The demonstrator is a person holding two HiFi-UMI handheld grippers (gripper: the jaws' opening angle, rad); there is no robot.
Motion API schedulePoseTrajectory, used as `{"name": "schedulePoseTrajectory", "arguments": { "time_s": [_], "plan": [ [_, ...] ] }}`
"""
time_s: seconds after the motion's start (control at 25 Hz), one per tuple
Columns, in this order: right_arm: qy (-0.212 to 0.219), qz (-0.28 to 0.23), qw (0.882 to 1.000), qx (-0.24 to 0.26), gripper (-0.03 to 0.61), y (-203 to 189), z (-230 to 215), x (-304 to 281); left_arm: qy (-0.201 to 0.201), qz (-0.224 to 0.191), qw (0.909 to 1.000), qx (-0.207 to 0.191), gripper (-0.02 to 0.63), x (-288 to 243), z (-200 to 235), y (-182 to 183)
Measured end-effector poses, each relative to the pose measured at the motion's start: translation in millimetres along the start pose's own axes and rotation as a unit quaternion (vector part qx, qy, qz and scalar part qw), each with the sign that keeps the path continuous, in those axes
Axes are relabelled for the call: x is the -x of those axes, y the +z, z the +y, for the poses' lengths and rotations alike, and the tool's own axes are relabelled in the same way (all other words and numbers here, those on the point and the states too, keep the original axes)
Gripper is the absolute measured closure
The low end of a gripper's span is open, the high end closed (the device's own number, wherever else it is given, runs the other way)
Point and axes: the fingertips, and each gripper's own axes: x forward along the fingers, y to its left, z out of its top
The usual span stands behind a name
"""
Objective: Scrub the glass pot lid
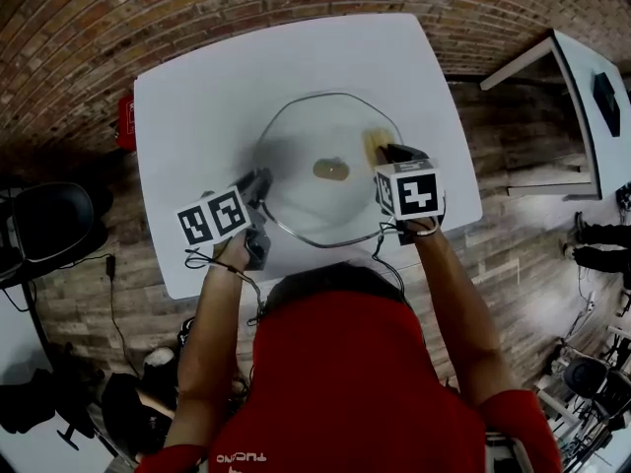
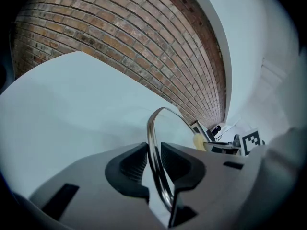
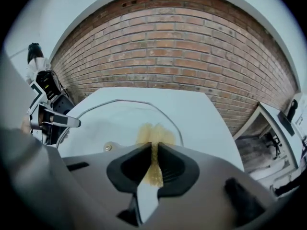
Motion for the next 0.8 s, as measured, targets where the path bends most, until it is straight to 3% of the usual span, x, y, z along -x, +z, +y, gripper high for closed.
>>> {"name": "schedulePoseTrajectory", "arguments": {
  "time_s": [0.12,0.24,0.56,0.8],
  "plan": [
    [-0.003,-0.004,1.0,-0.017,0.525,-1,-8,6,0.002,-0.001,1.0,-0.002,0.517,0,-1,1],
    [0.015,-0.005,1.0,-0.005,0.525,0,14,11,0.003,-0.001,1.0,-0.002,0.518,0,-1,2],
    [0.157,0.001,0.986,0.055,0.525,-5,148,37,0.004,-0.004,1.0,0.001,0.52,-1,0,2],
    [0.204,0.043,0.973,0.098,0.525,-34,196,33,0.004,-0.006,1.0,0.003,0.52,-1,1,2]
  ]
}}
